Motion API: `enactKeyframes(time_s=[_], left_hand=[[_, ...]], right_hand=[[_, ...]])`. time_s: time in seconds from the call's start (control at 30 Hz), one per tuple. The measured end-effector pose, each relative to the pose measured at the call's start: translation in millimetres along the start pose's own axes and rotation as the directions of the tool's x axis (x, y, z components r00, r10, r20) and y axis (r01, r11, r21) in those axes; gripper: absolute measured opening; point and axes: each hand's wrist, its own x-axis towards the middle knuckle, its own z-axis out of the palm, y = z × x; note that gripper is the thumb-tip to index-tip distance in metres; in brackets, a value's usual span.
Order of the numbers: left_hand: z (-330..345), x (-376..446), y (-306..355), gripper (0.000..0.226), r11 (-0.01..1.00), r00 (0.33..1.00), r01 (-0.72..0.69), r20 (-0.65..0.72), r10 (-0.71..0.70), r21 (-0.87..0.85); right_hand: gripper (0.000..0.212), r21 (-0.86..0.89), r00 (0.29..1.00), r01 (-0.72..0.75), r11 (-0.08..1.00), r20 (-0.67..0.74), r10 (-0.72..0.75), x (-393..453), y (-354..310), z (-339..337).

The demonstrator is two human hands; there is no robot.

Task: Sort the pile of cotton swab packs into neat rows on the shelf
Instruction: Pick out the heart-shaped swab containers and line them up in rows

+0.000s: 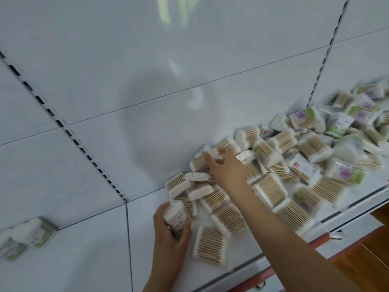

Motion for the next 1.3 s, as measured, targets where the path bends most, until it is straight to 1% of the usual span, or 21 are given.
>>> enactKeyframes(time_s=[0.1, 0.17, 0.23, 0.37, 0.43, 0.5, 0.57, 0.6, 0.67, 0.7, 0.77, 0.8, 0.83, 0.9, 0.93, 0.97, 1.0, 1.07, 1.13, 1.2, 1.3], left_hand=[[-1.2, -4.2, -0.3, 0.064, 0.99, 0.995, -0.086, 0.066, 0.079, 0.11], [-1.6, -5.4, 1.3, 0.059, 0.972, 0.985, -0.16, 0.097, 0.145, 0.171], [-1.2, -5.6, 3.5, 0.056, 0.964, 0.98, -0.186, 0.105, 0.168, 0.192], [-3.1, -4.9, 4.3, 0.056, 0.968, 0.984, -0.161, 0.104, 0.143, 0.192], [-4.6, -3.6, 2.7, 0.058, 0.979, 0.987, -0.136, 0.11, 0.12, 0.151], [-6.4, -2.3, 1.5, 0.059, 0.993, 0.991, -0.095, 0.102, 0.088, 0.068], [-13.1, -4.2, 4.1, 0.059, 0.999, 0.997, -0.035, 0.065, 0.035, -0.007], [-19.7, -6.0, 5.2, 0.058, 0.999, 0.999, -0.005, 0.04, 0.007, -0.036], [-38.0, -8.5, 5.9, 0.058, 0.998, 1.0, 0.017, -0.017, -0.018, -0.055], [-49.1, -9.0, 4.3, 0.059, 0.999, 0.999, 0.014, -0.042, -0.016, -0.05], [-74.6, -10.0, -0.2, 0.061, 0.999, 0.996, 0.026, -0.082, -0.029, -0.04], [-88.5, -10.8, -1.5, 0.061, 0.999, 0.994, 0.03, -0.105, -0.034, -0.036], [-102.9, -12.3, -3.7, 0.061, 0.999, 0.992, 0.03, -0.125, -0.032, -0.023], [-136.9, -19.1, -8.4, 0.062, 0.999, 0.987, 0.035, -0.159, -0.032, 0.02], [-155.8, -23.4, -11.0, 0.064, 0.998, 0.984, 0.045, -0.172, -0.038, 0.039], [-175.5, -28.1, -14.0, 0.066, 0.997, 0.982, 0.06, -0.185, -0.05, 0.053], [-195.6, -32.7, -16.8, 0.067, 0.995, 0.978, 0.077, -0.198, -0.063, 0.061], [-234.3, -40.5, -22.8, 0.068, 0.993, 0.97, 0.096, -0.229, -0.076, 0.075], [-269.3, -45.5, -29.2, 0.068, 0.988, 0.964, 0.107, -0.255, -0.077, 0.106], [-298.2, -46.1, -36.5, 0.073, 0.983, 0.964, 0.12, -0.253, -0.082, 0.139], [-328.2, -40.0, -46.3, 0.079, 0.981, 0.971, 0.114, -0.226, -0.076, 0.157]], right_hand=[[0.064, -0.108, 0.995, 0.098, 0.989, -0.016, -0.101, 4.4, -3.9, 23.3], [0.062, -0.108, 0.992, 0.121, 0.987, -0.016, -0.123, 5.6, -0.5, 35.4], [0.063, -0.045, 0.991, 0.131, 0.99, -0.036, -0.133, 5.2, 3.2, 39.7], [0.066, 0.047, 0.968, 0.241, 0.969, -0.078, -0.237, 0.2, 7.8, 34.1], [0.067, 0.158, 0.977, 0.212, 0.964, -0.025, -0.211, -7.7, 3.2, 23.8], [0.067, 0.352, 0.981, 0.108, 0.93, 0.116, -0.158, -16.9, -0.5, 12.4], [0.056, 0.519, 0.969, -0.015, 0.854, 0.22, -0.116, -28.5, -3.1, 7.2], [0.05, 0.592, 0.961, -0.088, 0.801, 0.263, -0.089, -35.5, -5.8, 7.8], [0.043, 0.718, 0.916, -0.275, 0.639, 0.398, -0.055, -49.9, -11.0, 15.7], [0.048, 0.739, 0.872, -0.371, 0.563, 0.486, -0.064, -57.6, -12.6, 23.5], [0.071, 0.698, 0.741, -0.567, 0.438, 0.664, -0.1, -77.2, -15.0, 44.4], [0.077, 0.658, 0.674, -0.648, 0.383, 0.73, -0.114, -88.1, -15.6, 57.3], [0.074, 0.614, 0.618, -0.705, 0.355, 0.777, -0.117, -98.4, -16.9, 70.5], [0.056, 0.529, 0.544, -0.749, 0.399, 0.835, -0.084, -119.1, -24.2, 99.9], [0.047, 0.499, 0.537, -0.736, 0.458, 0.842, -0.056, -128.0, -29.6, 115.3], [0.044, 0.482, 0.552, -0.7, 0.527, 0.833, -0.028, -135.1, -34.9, 132.2], [0.046, 0.475, 0.588, -0.642, 0.602, 0.809, -0.011, -141.6, -40.9, 149.2], [0.048, 0.465, 0.697, -0.461, 0.755, 0.717, -0.017, -153.4, -51.8, 182.4], [0.044, 0.427, 0.771, -0.251, 0.869, 0.631, -0.088, -164.3, -63.3, 213.8], [0.051, 0.362, 0.8, -0.083, 0.928, 0.579, -0.154, -170.6, -74.4, 241.9], [0.056, 0.317, 0.791, 0.086, 0.945, 0.555, -0.258, -169.7, -86.0, 277.6]])
